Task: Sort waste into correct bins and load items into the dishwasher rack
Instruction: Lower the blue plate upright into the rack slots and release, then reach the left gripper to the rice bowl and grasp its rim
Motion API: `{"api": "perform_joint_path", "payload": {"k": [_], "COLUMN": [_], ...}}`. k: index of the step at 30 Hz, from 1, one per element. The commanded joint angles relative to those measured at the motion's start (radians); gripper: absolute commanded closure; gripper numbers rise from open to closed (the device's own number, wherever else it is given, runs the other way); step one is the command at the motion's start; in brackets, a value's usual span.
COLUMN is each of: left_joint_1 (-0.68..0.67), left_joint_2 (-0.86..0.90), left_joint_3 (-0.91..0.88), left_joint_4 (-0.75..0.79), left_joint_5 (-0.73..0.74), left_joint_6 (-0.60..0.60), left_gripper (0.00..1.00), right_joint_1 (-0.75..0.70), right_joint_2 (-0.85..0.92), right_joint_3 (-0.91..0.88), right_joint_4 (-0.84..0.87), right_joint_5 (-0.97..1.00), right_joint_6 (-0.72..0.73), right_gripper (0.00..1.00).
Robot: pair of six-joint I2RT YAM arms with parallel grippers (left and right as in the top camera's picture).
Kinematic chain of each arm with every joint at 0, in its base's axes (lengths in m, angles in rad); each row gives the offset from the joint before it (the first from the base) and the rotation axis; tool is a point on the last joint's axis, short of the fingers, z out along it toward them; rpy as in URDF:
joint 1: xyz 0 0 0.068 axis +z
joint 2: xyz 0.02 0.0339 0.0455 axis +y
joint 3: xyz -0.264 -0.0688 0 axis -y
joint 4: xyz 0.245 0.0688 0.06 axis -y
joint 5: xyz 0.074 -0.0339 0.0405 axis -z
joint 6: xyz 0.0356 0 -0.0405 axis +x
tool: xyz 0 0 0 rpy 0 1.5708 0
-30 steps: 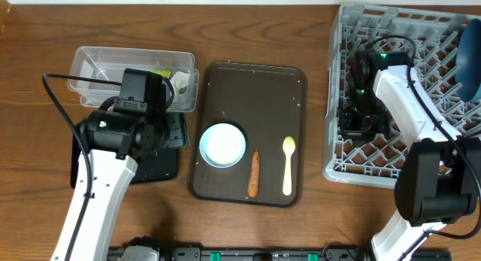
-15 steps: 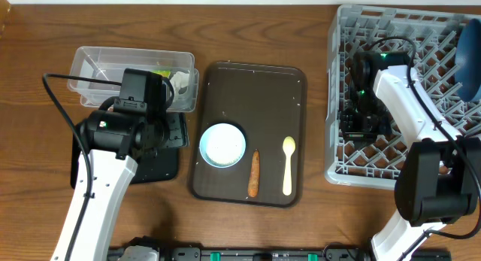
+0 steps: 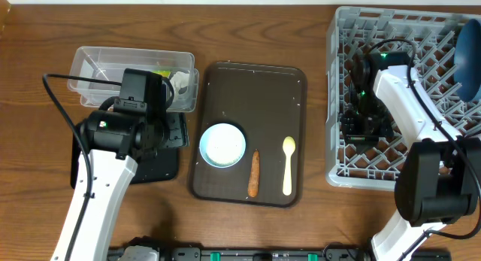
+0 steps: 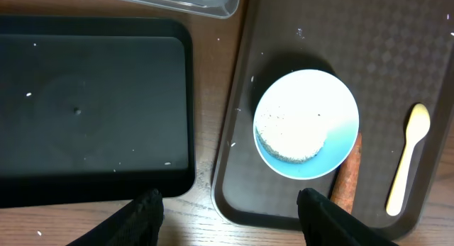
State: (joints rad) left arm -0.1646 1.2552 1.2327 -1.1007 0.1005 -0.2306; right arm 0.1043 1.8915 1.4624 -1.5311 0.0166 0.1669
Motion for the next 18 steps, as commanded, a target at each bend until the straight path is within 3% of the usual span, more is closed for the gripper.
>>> {"api": "perform_joint_path", "payload": {"k": [1, 11, 18], "left_joint_1": [0.003, 0.003, 0.003], "left_joint_2": [0.007, 0.007, 0.007], "left_joint_3": [-0.003, -0.003, -0.003], "left_joint_4": [-0.006, -0.006, -0.006], "left_joint_5": [-0.012, -0.012, -0.012], "left_joint_6": [0.01, 0.01, 0.01], "left_gripper": [0.37, 0.36, 0.36], "right_joint_1": [0.009, 0.01, 0.004], "right_joint_2": [0.006, 0.006, -0.05], "right_joint_3": [-0.004, -0.004, 0.034], "right_joint_4": [-0.01, -0.01, 0.025], "right_joint_5": [-0.033, -0.036, -0.031], "right_joint_6": [-0.019, -0.032, -0.042], "right_gripper": [0.99, 0.99, 0.9]}}
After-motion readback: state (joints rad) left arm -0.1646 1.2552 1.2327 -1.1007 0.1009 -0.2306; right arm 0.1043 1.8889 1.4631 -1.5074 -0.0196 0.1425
